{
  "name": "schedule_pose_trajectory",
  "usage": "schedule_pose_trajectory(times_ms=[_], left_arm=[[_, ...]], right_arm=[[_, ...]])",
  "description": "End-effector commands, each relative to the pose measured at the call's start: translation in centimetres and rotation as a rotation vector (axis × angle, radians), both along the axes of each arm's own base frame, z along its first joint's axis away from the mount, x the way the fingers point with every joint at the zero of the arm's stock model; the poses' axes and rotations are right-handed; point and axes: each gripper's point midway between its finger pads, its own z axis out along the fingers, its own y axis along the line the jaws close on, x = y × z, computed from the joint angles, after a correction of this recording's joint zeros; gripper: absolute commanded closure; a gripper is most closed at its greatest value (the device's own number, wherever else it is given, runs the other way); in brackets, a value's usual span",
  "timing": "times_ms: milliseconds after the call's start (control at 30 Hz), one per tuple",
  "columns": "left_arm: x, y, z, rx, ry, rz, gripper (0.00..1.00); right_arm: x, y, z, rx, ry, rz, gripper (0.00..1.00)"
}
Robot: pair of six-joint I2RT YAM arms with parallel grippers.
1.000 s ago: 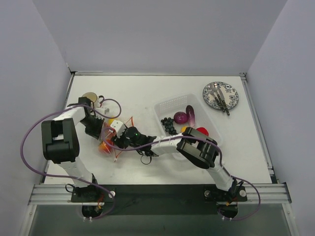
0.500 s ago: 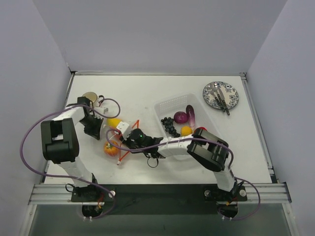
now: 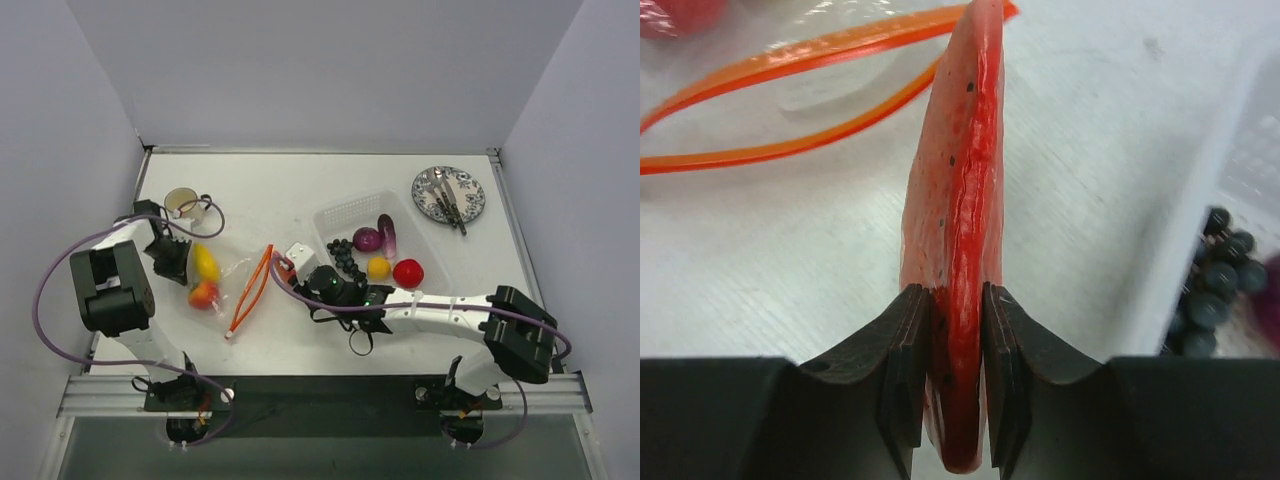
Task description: Open the zip-top bag and remove the fake food
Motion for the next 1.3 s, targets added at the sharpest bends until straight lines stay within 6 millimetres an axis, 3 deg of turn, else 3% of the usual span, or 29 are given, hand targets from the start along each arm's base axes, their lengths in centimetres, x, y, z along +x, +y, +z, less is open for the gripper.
schedule_pose_trajectory(times_ms=[0,67,200,267,300,467,500,567,733,867,933,967,1033,1067,1100,1267], left_arm=[[1.9,-0.1,2.2,-0.010,-0.105,-0.025,1.00],[1.9,-0.4,2.7,-0.020,-0.108,-0.027,1.00],[2.1,-1.8,4.2,-0.066,-0.120,-0.051,1.00],[1.8,-2.8,4.9,-0.087,-0.111,-0.069,1.00],[1.8,-3.3,5.4,-0.110,-0.119,-0.074,1.00],[2.0,-4.1,7.9,-0.143,-0.155,-0.082,1.00],[2.1,-4.0,8.0,-0.137,-0.159,-0.083,1.00],[2.1,-3.8,7.8,-0.125,-0.160,-0.086,1.00],[1.7,-3.9,6.7,-0.134,-0.133,-0.080,1.00],[1.5,-4.2,6.5,-0.142,-0.131,-0.082,1.00],[1.3,-4.5,6.4,-0.151,-0.125,-0.086,1.00],[1.4,-4.5,6.6,-0.150,-0.128,-0.088,1.00],[1.4,-4.8,7.1,-0.159,-0.137,-0.093,1.00],[1.5,-5.0,7.4,-0.168,-0.142,-0.095,1.00],[1.6,-5.2,7.9,-0.172,-0.145,-0.096,1.00],[2.0,-6.6,10.5,-0.229,-0.174,-0.107,1.00]], right_arm=[[2.1,-6.6,1.7,-0.014,-0.061,-0.250,1.00],[5.0,-10.6,2.8,-0.010,-0.122,-0.450,1.00],[8.3,-16.7,4.6,-0.032,-0.201,-0.782,1.00],[9.2,-17.8,5.3,-0.061,-0.233,-0.853,1.00],[9.6,-18.3,4.7,-0.098,-0.230,-0.872,0.99],[10.2,-18.8,5.2,-0.087,-0.245,-0.925,1.00],[10.4,-18.1,6.1,-0.014,-0.250,-0.902,1.00],[10.4,-18.3,6.4,0.008,-0.258,-0.899,1.00],[11.3,-22.1,7.1,-0.016,-0.297,-1.046,1.00],[12.2,-24.7,6.3,-0.048,-0.288,-1.118,1.00],[12.6,-25.2,5.4,-0.083,-0.270,-1.121,0.89],[12.8,-25.9,5.0,-0.098,-0.259,-1.135,0.63],[12.7,-26.4,4.0,-0.131,-0.239,-1.149,0.33],[12.6,-26.7,3.9,-0.139,-0.243,-1.159,0.07],[12.5,-26.7,3.7,-0.139,-0.235,-1.162,0.00],[12.0,-26.1,2.6,-0.149,-0.194,-1.147,0.00]])
